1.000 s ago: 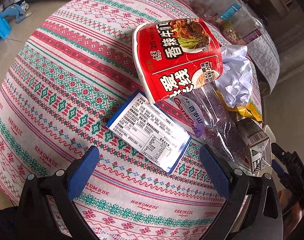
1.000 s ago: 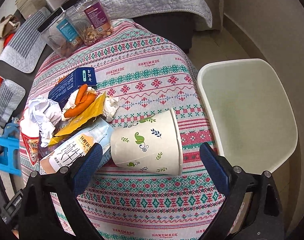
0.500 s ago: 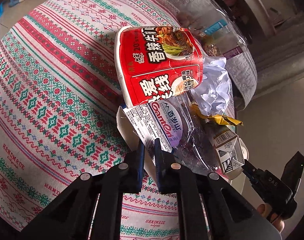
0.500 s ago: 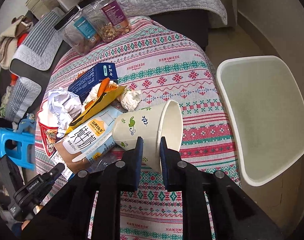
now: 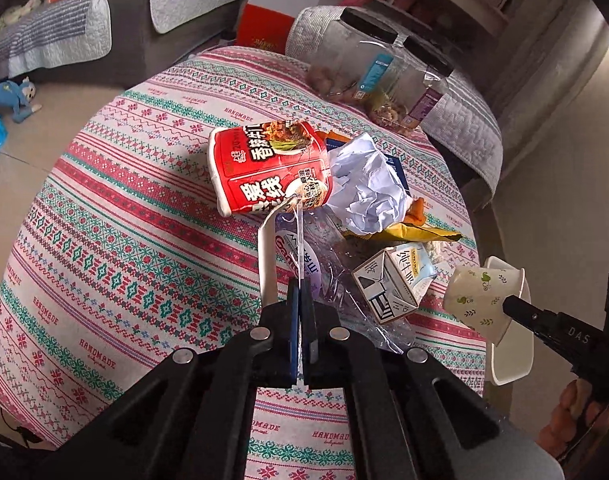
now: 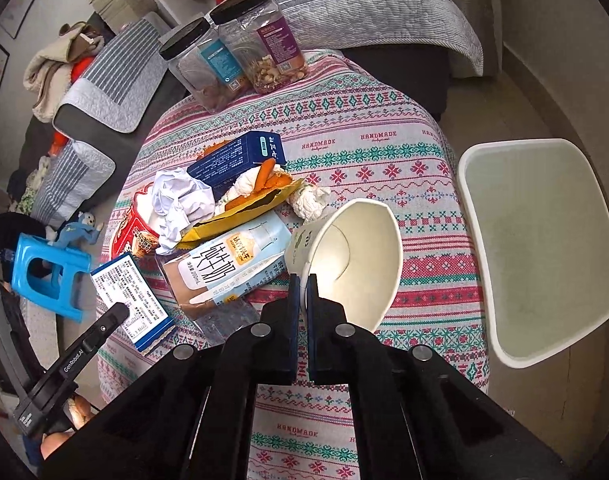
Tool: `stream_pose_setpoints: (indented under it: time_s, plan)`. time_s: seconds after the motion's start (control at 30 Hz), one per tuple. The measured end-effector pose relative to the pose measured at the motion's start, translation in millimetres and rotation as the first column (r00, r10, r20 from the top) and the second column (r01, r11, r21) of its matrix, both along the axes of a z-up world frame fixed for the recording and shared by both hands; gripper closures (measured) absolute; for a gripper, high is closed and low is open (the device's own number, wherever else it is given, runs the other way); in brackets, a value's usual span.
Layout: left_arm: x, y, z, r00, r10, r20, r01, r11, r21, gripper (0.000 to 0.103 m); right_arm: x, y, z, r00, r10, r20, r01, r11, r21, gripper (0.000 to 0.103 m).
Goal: Collect trash
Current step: 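Carry the paper cup and receipt over the white bin and open both tools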
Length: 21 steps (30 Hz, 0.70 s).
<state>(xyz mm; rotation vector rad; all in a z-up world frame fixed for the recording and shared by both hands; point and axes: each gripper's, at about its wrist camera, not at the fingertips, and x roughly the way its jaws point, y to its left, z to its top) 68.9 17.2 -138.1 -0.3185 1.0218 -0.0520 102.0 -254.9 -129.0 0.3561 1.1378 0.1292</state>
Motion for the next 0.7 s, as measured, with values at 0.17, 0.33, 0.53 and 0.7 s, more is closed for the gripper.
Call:
stream_pose_setpoints:
  time_s: [0.17, 0.33, 0.53, 0.7]
  plan:
    - [-5, -28, 30, 0.994, -0.074, 0.084, 0.068, 0.996, 0.066, 0.102, -9, -10, 9, 1.0, -0.001, 0.014, 0.001, 1.0, -0.006, 0.101]
    - [-8, -62, 53, 0.976, -0.154, 0.154, 0.14, 0.985, 0.096, 0.102, -18, -27, 23, 0.999, -0.028, 0.046, 0.029, 0.999, -0.021, 0.101]
    - [-9, -108, 63, 0.949, -0.247, 0.197, 0.234, 0.968, 0.088, 0.102, -28, -53, 35, 0.995, -0.071, 0.076, 0.074, 0.997, -0.035, 0.101]
    - [-9, -152, 71, 0.9, -0.354, 0.254, 0.353, 0.934, 0.051, 0.102, -37, -78, 47, 0.984, -0.132, 0.116, 0.141, 0.988, -0.066, 0.101]
